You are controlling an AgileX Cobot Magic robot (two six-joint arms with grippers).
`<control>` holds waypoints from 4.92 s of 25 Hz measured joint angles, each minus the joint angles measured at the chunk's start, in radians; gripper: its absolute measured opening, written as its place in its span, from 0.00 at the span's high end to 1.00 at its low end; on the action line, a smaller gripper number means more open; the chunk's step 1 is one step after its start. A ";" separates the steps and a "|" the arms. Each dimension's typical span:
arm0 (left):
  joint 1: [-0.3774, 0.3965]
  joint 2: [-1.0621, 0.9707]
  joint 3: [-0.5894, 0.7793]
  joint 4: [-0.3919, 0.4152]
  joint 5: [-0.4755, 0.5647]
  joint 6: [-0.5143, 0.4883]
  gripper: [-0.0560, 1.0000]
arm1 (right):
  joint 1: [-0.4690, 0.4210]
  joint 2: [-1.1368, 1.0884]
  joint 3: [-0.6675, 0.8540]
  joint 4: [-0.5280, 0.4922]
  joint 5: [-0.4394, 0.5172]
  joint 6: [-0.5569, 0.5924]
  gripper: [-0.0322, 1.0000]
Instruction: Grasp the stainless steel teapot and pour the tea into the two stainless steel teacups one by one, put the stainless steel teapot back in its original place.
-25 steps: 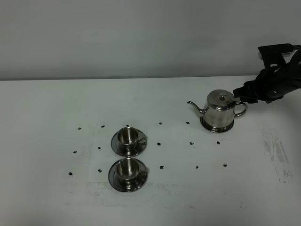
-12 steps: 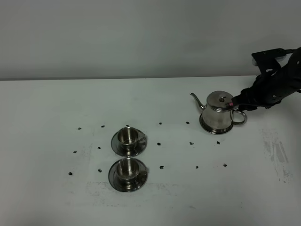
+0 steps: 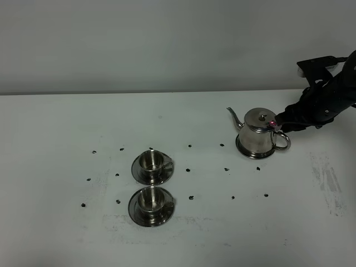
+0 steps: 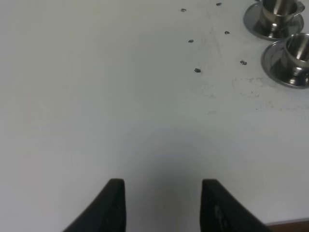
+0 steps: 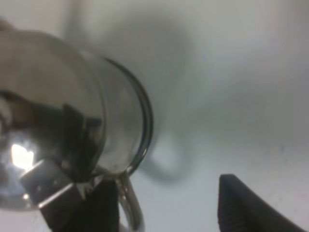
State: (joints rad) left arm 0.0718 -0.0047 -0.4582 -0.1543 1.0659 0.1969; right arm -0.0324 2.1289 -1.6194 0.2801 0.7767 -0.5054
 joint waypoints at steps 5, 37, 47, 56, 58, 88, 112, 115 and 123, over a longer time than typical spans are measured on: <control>0.000 0.000 0.000 0.000 0.000 0.000 0.58 | 0.000 0.000 -0.020 -0.006 0.071 -0.017 0.54; 0.000 0.000 0.000 0.000 0.000 -0.001 0.58 | 0.003 -0.232 0.324 -0.161 -0.307 0.076 0.54; 0.000 0.000 0.000 0.000 0.000 -0.001 0.58 | 0.048 -0.127 0.329 -0.159 -0.379 0.029 0.54; 0.000 0.000 0.000 0.000 0.000 -0.001 0.58 | 0.090 -0.127 0.329 -0.125 -0.332 0.005 0.54; 0.000 0.000 0.000 0.000 0.000 -0.001 0.58 | 0.095 -0.127 0.329 -0.108 -0.310 0.004 0.54; 0.000 0.000 0.000 0.000 0.000 0.000 0.58 | 0.273 -0.191 -0.051 -0.315 0.222 0.556 0.54; 0.000 0.000 0.000 0.001 0.001 -0.001 0.58 | 0.263 0.036 -0.226 -0.355 0.353 0.557 0.55; 0.000 0.000 0.000 0.001 0.001 -0.001 0.58 | 0.260 0.042 -0.226 -0.359 0.347 0.555 0.55; 0.000 0.000 0.000 0.001 0.001 -0.001 0.58 | 0.253 0.071 -0.226 -0.361 0.332 0.549 0.55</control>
State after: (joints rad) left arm 0.0718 -0.0047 -0.4582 -0.1535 1.0667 0.1960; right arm 0.2203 2.1998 -1.8457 -0.0809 1.1084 0.0431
